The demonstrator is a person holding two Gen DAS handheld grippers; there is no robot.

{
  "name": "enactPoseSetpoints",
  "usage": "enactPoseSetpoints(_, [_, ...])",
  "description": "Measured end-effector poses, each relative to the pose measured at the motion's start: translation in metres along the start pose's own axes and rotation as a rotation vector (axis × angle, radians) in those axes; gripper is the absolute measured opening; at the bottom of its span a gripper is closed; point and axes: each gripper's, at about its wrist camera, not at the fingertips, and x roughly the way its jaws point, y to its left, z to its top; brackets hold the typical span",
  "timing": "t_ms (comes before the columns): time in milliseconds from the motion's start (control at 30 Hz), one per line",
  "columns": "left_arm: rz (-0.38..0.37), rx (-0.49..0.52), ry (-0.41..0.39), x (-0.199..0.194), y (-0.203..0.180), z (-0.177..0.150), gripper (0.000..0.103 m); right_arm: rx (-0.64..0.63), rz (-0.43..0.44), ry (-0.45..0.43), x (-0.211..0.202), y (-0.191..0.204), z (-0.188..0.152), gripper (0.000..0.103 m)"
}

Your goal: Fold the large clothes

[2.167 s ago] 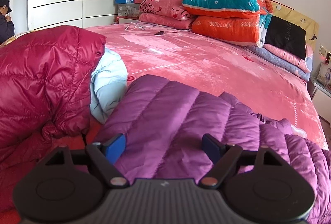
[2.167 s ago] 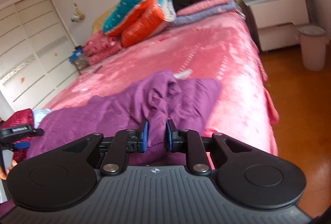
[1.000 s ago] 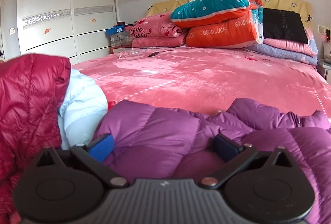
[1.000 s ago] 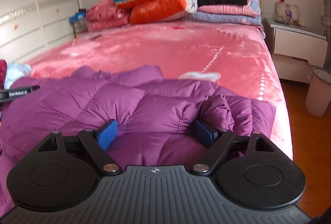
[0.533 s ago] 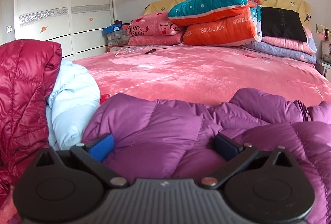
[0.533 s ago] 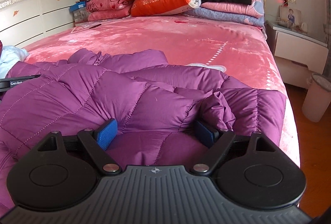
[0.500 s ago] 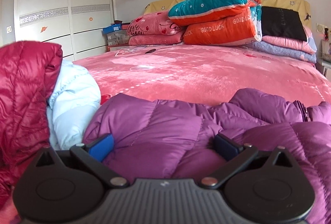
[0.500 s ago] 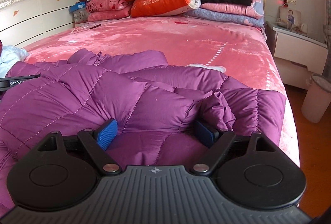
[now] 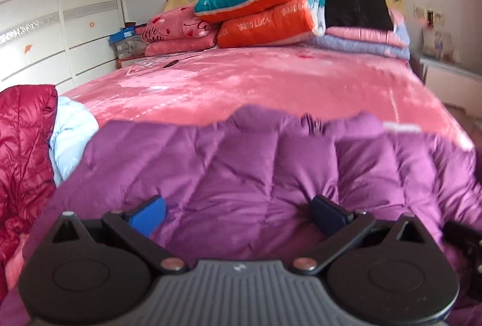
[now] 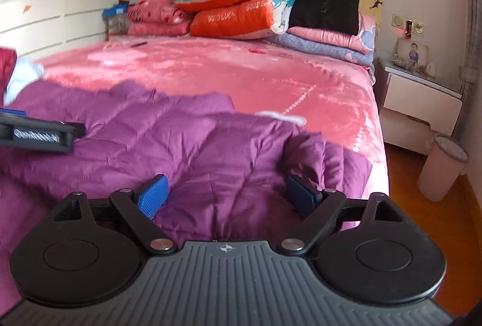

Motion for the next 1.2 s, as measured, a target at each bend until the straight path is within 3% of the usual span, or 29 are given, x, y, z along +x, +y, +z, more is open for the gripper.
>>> enactPoseSetpoints(300, [-0.003,-0.029,-0.049,0.011,0.002,-0.022,0.103,0.049,0.064,0.035,0.016,-0.012,-0.01,0.103])
enactPoseSetpoints(533, [-0.002,-0.014,-0.014,0.004,0.004,-0.016,0.103,0.068,0.086,0.02,0.012,-0.014,-0.012,0.103])
enactPoseSetpoints(700, [-0.023,-0.043,0.021,-0.047,0.021,-0.015,0.103,0.066,0.102,-0.029,-0.028,-0.014,-0.006,0.103])
enactPoseSetpoints(833, [-0.011,-0.025,0.097,-0.077,0.034,-0.029,0.103,0.026,0.137,-0.002,-0.056,0.003,-0.013,0.103])
enactPoseSetpoints(1100, [-0.004,0.034,0.263,-0.123,0.053,-0.086,0.103,-0.023,0.183,0.136,-0.095,0.04,-0.046,0.103])
enactPoseSetpoints(1200, [-0.02,0.041,0.249,-0.148,0.057,-0.103,0.103,-0.051,0.189,0.184,-0.113,0.052,-0.063,0.103])
